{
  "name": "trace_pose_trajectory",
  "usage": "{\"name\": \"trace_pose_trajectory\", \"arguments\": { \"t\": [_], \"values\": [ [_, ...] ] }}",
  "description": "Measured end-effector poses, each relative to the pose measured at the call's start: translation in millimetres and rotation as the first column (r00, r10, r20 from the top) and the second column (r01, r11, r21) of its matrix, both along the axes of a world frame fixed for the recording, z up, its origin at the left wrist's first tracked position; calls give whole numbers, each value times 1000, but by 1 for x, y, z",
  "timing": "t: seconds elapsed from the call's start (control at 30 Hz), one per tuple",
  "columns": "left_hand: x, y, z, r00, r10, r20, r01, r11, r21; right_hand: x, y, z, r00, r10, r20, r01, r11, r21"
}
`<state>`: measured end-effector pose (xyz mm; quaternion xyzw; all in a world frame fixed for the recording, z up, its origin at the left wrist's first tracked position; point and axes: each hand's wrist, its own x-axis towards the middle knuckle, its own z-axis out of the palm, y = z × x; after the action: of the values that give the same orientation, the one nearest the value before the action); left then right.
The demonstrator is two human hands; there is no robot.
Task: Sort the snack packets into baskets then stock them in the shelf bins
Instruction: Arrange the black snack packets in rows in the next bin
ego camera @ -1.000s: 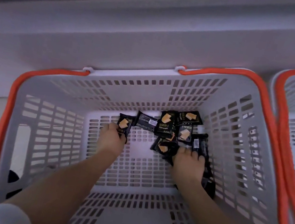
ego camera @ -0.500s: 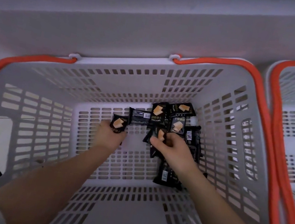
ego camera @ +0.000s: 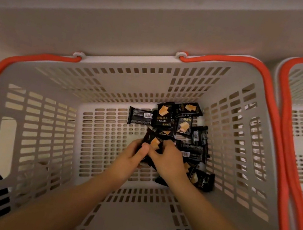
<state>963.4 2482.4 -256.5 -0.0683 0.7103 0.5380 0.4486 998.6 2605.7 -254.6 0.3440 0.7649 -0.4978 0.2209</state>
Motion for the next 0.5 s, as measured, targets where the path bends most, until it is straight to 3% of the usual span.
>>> {"name": "trace_pose_trajectory", "arguments": {
  "t": [0.13,0.2,0.3,0.37,0.5],
  "values": [
    [-7,-8,-4,997,-65,-41,64,998,-24,-3,3,4,995,95,-34,-95,995,7],
    [-12,-16,-6,993,-96,-66,90,992,-89,-1,14,1,974,227,-18,-224,968,113],
    [-18,-30,-12,981,-176,-84,154,963,-221,9,36,-12,833,524,179,-553,769,322],
    [-21,-38,-17,955,-278,-101,229,911,-344,15,49,-18,718,635,284,-695,671,256],
    [-22,-51,-23,925,-370,-84,284,822,-493,21,53,-22,566,764,310,-823,544,163]
  ]
}}
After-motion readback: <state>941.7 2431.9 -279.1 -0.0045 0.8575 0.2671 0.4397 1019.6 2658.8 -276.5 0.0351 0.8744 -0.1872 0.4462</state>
